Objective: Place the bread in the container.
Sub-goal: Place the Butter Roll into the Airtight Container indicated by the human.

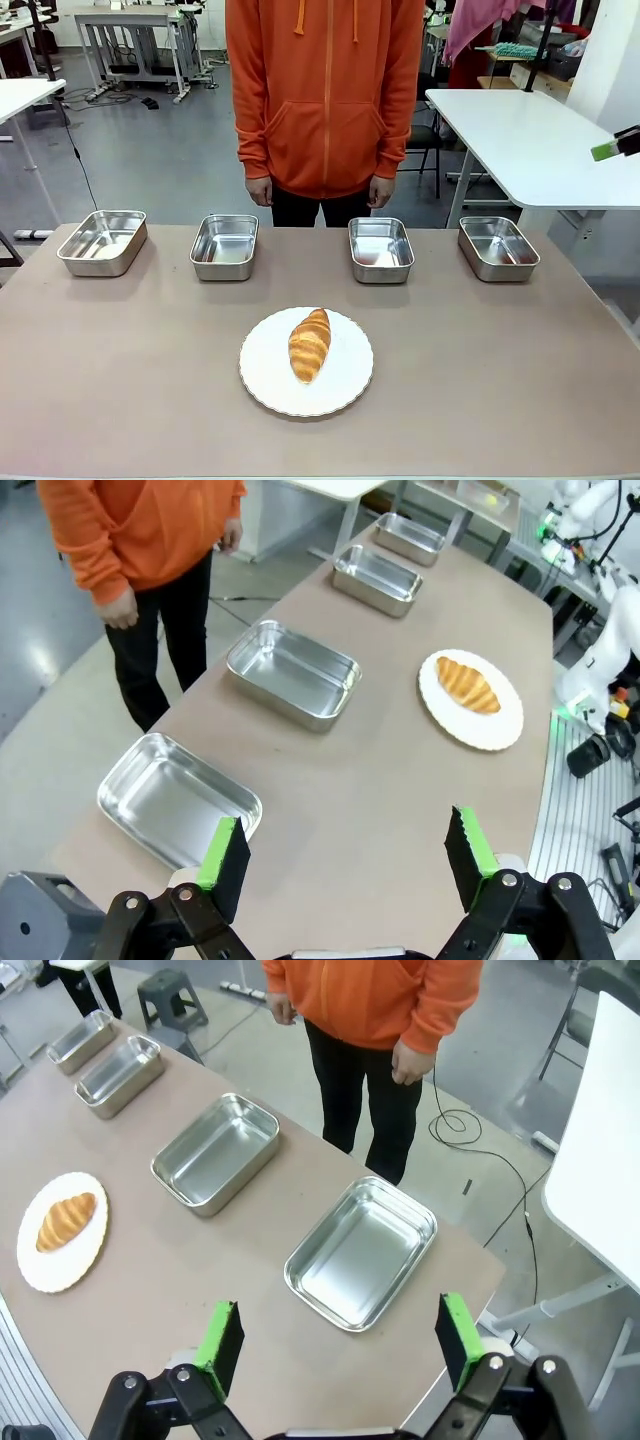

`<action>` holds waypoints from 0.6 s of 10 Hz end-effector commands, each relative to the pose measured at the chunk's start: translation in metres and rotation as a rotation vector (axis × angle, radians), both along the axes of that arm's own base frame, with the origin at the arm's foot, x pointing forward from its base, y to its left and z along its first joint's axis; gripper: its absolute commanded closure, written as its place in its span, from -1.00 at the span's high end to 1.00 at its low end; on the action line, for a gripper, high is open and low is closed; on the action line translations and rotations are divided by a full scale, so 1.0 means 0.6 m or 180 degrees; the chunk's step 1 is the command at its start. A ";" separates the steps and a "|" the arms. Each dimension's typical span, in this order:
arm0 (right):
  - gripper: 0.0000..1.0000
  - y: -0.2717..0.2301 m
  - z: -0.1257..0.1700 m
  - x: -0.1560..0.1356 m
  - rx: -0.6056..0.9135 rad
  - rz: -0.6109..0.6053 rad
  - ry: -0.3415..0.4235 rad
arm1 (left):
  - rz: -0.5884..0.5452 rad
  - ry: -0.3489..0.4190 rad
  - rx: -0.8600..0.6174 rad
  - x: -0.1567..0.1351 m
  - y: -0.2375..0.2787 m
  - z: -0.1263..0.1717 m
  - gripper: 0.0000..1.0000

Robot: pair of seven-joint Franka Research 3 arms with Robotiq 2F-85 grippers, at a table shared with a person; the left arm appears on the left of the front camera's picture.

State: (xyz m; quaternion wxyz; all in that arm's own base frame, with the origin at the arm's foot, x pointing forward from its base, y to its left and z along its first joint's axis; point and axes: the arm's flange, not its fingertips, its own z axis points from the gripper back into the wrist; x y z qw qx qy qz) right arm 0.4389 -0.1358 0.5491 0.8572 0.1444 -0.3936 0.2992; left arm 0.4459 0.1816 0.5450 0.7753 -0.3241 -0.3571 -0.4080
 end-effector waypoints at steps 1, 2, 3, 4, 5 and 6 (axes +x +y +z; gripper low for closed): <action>1.00 -0.021 0.007 0.014 0.0085 0.0080 -0.0077 | 0.0117 -0.0019 -0.0197 -0.001 0.001 0.023 1.00; 1.00 -0.025 0.014 0.018 0.0132 0.0052 -0.0086 | 0.0155 -0.0027 -0.0254 -0.002 -0.006 0.032 1.00; 1.00 -0.026 0.015 0.020 0.0148 0.0048 -0.0076 | 0.0195 -0.0019 -0.0259 0.001 -0.004 0.030 1.00; 1.00 -0.026 0.018 0.021 0.0168 0.0082 -0.0076 | 0.0258 0.0026 -0.0242 0.002 -0.010 0.033 1.00; 1.00 -0.026 0.014 0.024 0.0143 0.0131 -0.0041 | 0.0299 0.0074 -0.0181 0.004 -0.011 0.030 1.00; 1.00 -0.022 0.017 0.011 0.0139 -0.0020 -0.0006 | 0.0162 -0.0002 -0.0198 0.001 -0.002 0.026 1.00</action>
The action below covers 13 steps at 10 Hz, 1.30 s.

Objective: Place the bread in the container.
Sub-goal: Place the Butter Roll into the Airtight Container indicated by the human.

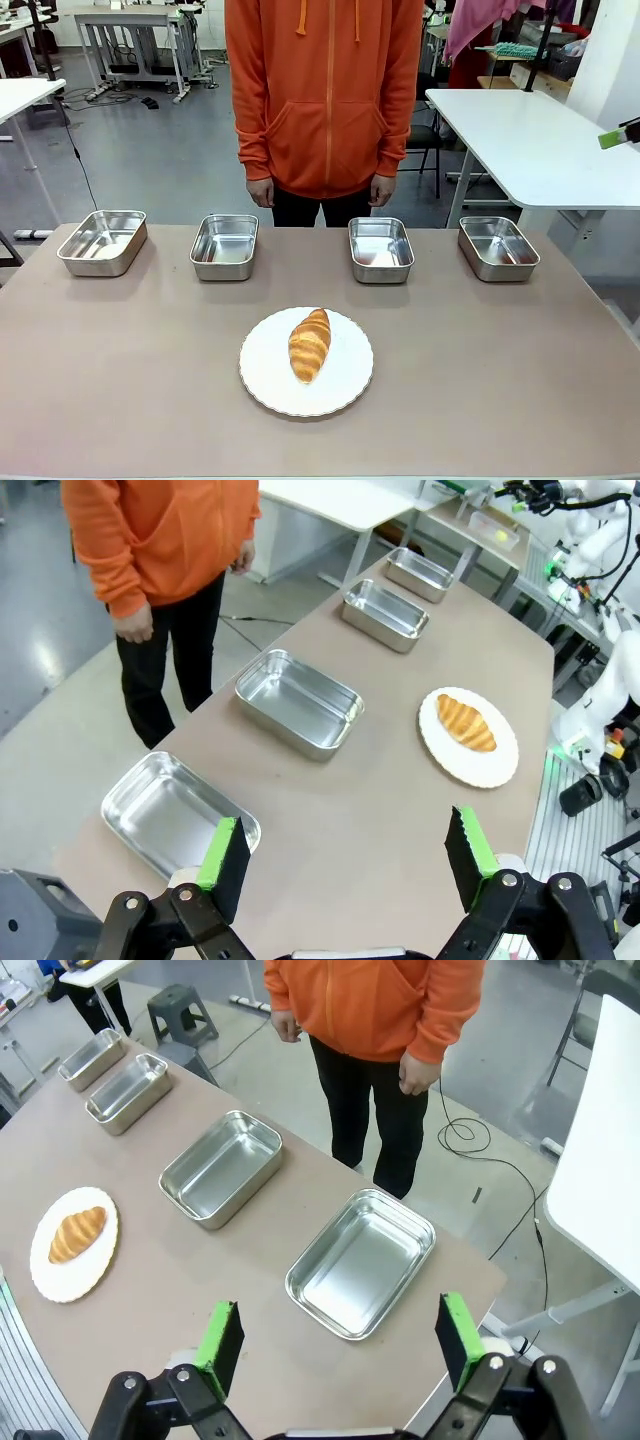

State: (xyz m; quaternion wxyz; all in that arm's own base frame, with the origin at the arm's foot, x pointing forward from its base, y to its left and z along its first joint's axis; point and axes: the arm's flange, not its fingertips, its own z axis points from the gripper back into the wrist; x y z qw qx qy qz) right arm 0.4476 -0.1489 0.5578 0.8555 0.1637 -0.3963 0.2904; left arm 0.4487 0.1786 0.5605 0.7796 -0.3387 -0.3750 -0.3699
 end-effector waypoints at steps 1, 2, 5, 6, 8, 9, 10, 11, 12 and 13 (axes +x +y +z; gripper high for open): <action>1.00 0.000 0.003 -0.003 0.0005 -0.0022 -0.0032 | -0.0039 -0.0041 -0.0001 -0.004 0.003 0.000 1.00; 1.00 0.000 0.003 -0.003 0.0005 -0.0022 -0.0032 | -0.0039 -0.0041 -0.0001 -0.004 0.003 0.000 1.00; 1.00 0.000 0.003 -0.003 0.0005 -0.0022 -0.0032 | -0.0039 -0.0041 -0.0001 -0.004 0.003 0.000 1.00; 1.00 0.000 0.003 -0.003 0.0005 -0.0022 -0.0032 | -0.0039 -0.0041 -0.0001 -0.004 0.003 0.000 1.00; 1.00 0.000 0.003 -0.003 0.0005 -0.0022 -0.0032 | -0.0039 -0.0041 -0.0001 -0.004 0.003 0.000 1.00; 1.00 0.000 0.003 -0.003 0.0005 -0.0022 -0.0032 | -0.0039 -0.0041 -0.0001 -0.004 0.003 0.000 1.00; 1.00 0.000 0.003 -0.003 0.0005 -0.0022 -0.0032 | -0.0039 -0.0041 -0.0001 -0.004 0.003 0.000 1.00; 1.00 0.000 0.003 -0.003 0.0005 -0.0022 -0.0032 | -0.0039 -0.0041 -0.0001 -0.004 0.003 0.000 1.00; 1.00 0.000 0.003 -0.003 0.0005 -0.0022 -0.0032 | -0.0039 -0.0041 -0.0001 -0.004 0.003 0.000 1.00; 1.00 0.000 0.003 -0.003 0.0005 -0.0022 -0.0032 | -0.0039 -0.0041 -0.0001 -0.004 0.003 0.000 1.00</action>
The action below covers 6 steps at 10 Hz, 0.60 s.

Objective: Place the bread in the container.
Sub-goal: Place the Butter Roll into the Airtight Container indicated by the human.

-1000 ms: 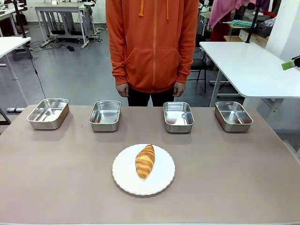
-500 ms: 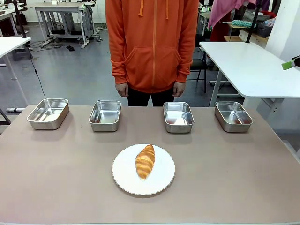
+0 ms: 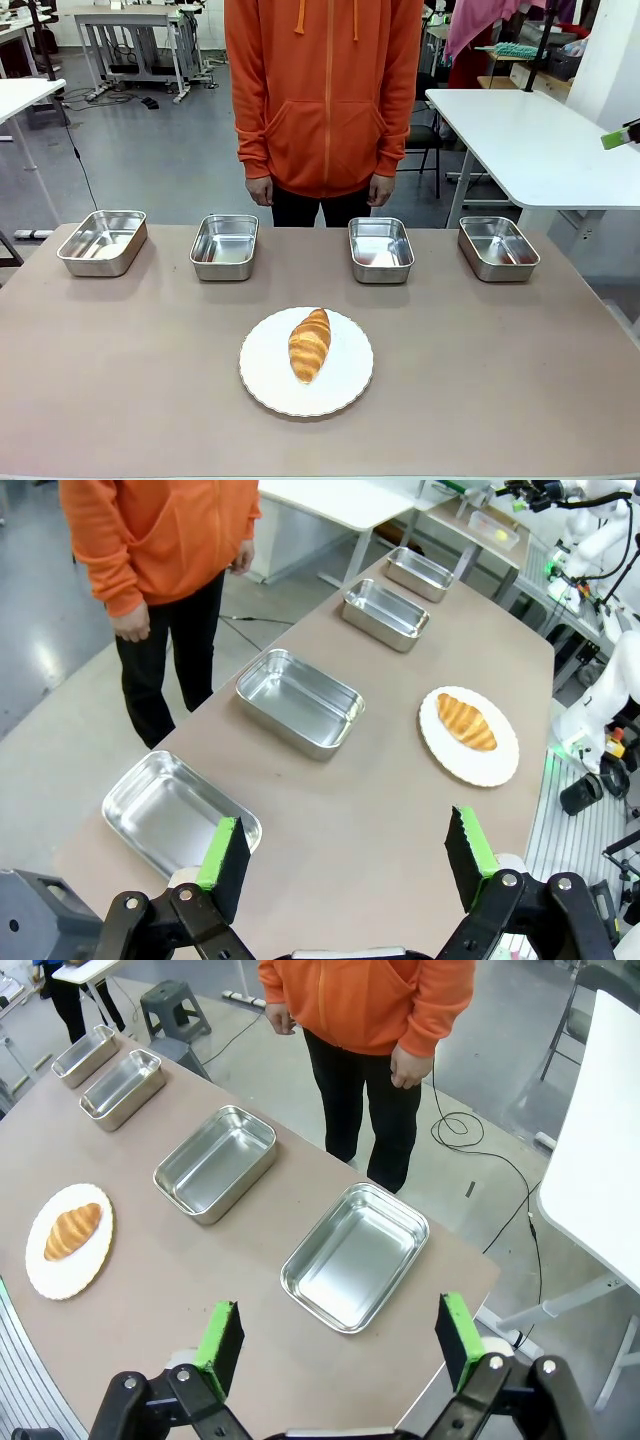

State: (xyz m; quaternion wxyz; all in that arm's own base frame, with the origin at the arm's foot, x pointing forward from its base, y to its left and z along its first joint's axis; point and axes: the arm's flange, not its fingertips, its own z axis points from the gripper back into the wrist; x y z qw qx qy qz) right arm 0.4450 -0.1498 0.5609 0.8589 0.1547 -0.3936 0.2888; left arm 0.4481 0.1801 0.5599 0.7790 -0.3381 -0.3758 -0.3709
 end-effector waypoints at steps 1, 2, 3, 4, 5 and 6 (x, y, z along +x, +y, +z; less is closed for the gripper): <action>1.00 0.001 -0.002 0.001 0.0058 0.0013 -0.0040 | -0.0036 -0.0032 -0.0003 -0.003 0.001 0.001 1.00; 1.00 0.001 -0.002 0.001 0.0058 0.0013 -0.0040 | -0.0036 -0.0032 -0.0003 -0.003 0.001 0.001 1.00; 1.00 0.001 -0.002 0.001 0.0058 0.0013 -0.0040 | -0.0036 -0.0032 -0.0003 -0.003 0.001 0.001 1.00; 1.00 0.001 -0.002 0.001 0.0058 0.0013 -0.0040 | -0.0036 -0.0032 -0.0003 -0.003 0.001 0.001 1.00; 1.00 0.001 -0.002 0.001 0.0058 0.0013 -0.0040 | -0.0036 -0.0032 -0.0003 -0.003 0.001 0.001 1.00; 1.00 0.001 -0.002 0.001 0.0058 0.0013 -0.0040 | -0.0036 -0.0032 -0.0003 -0.003 0.001 0.001 1.00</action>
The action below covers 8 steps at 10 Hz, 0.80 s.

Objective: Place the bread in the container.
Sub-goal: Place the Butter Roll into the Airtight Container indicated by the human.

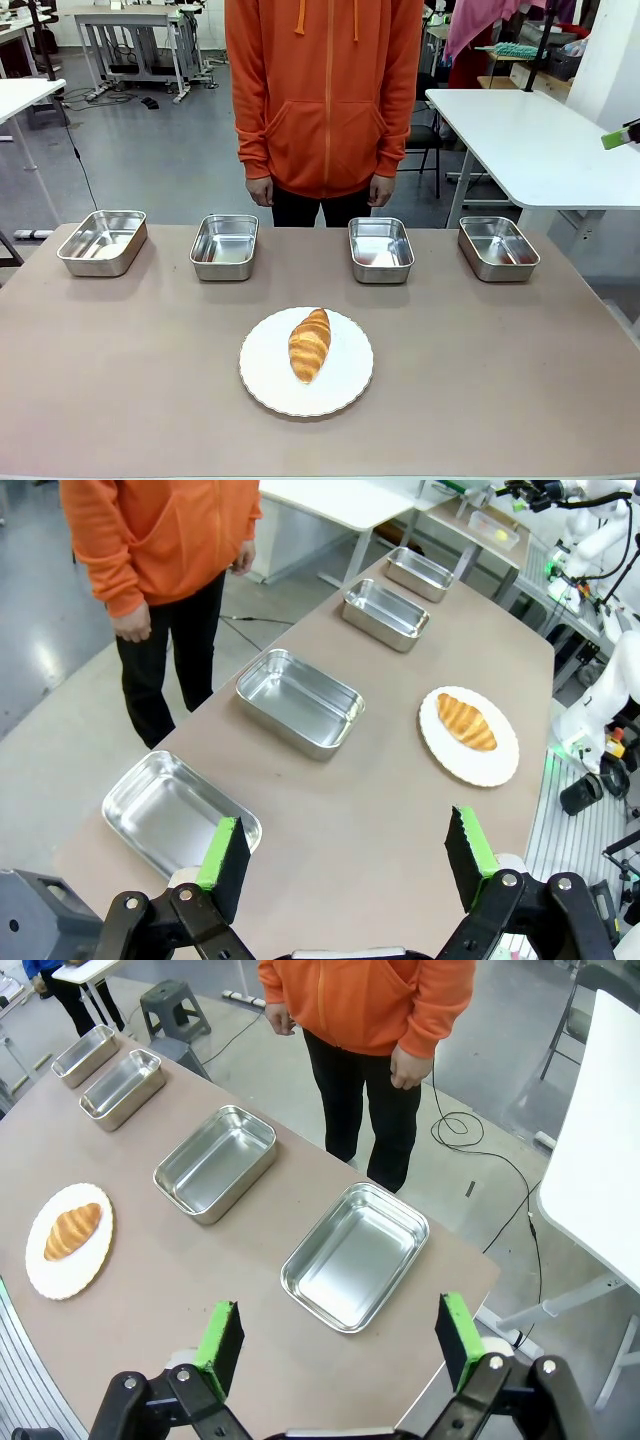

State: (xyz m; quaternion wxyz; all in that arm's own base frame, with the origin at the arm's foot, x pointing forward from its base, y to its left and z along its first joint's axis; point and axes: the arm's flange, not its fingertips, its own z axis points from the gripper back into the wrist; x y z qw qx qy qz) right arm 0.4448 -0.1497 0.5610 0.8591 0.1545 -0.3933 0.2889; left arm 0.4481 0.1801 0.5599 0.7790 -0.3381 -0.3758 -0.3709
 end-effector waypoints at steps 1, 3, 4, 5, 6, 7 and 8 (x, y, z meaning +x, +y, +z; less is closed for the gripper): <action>1.00 0.001 -0.003 0.001 0.0060 0.0013 -0.0042 | -0.0037 -0.0032 -0.0003 -0.003 0.001 0.001 1.00; 1.00 0.001 -0.003 0.001 0.0060 0.0013 -0.0042 | -0.0037 -0.0032 -0.0003 -0.003 0.001 0.001 1.00; 1.00 0.001 -0.003 0.001 0.0060 0.0013 -0.0042 | -0.0037 -0.0032 -0.0003 -0.003 0.001 0.001 1.00; 1.00 0.001 -0.003 0.001 0.0060 0.0013 -0.0042 | -0.0037 -0.0032 -0.0003 -0.003 0.001 0.001 1.00; 1.00 0.001 -0.003 0.001 0.0060 0.0013 -0.0042 | -0.0037 -0.0032 -0.0003 -0.003 0.001 0.001 1.00; 1.00 0.001 -0.003 0.001 0.0060 0.0013 -0.0042 | -0.0037 -0.0032 -0.0003 -0.003 0.001 0.001 1.00; 1.00 0.001 -0.003 0.001 0.0060 0.0013 -0.0042 | -0.0037 -0.0032 -0.0003 -0.003 0.001 0.001 1.00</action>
